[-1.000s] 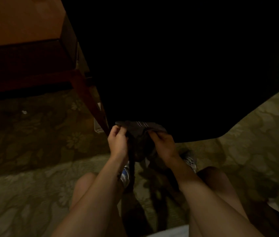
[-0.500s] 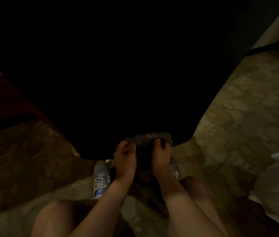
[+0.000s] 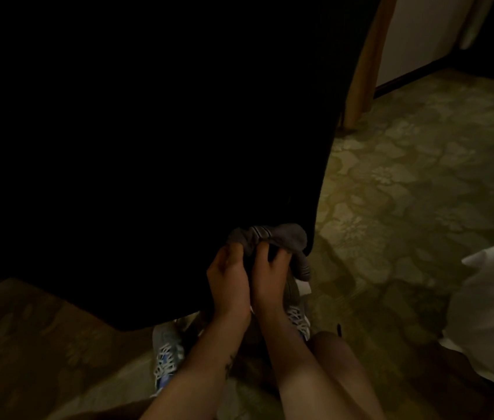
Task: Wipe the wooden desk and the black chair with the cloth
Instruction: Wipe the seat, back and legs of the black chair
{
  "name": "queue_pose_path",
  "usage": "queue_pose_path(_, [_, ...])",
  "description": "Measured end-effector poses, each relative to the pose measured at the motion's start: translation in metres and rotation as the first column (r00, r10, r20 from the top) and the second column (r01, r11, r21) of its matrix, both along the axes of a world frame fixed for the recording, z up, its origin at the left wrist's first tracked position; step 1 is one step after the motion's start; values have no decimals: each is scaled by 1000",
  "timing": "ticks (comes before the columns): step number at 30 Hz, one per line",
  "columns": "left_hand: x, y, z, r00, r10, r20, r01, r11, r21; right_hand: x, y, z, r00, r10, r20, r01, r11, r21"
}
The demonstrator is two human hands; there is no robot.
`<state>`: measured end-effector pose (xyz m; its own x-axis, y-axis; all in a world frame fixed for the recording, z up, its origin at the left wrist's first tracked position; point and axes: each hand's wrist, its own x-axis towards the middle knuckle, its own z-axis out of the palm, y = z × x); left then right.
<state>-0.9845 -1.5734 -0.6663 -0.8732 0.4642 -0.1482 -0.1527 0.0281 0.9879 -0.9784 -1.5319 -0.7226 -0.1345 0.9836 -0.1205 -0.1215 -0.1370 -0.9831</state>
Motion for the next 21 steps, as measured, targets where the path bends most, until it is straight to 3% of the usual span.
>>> queue_pose_path(7, [1, 14, 31, 999, 3, -50, 1, 997, 74, 8, 22, 29, 985, 35, -166, -5, 983, 182])
queue_pose_path(14, [5, 22, 71, 981, 92, -169, -54, 975, 214, 25, 35, 76, 996, 91, -4, -83, 930, 359])
queue_pose_path(19, [3, 23, 109, 962, 155, -223, -78, 945, 319, 26, 37, 115, 994, 112, -15, -89, 859, 503])
queue_pose_path(21, [0, 21, 114, 955, 146, -257, -60, 947, 316, 23, 36, 112, 995, 98, -32, -70, 872, 485])
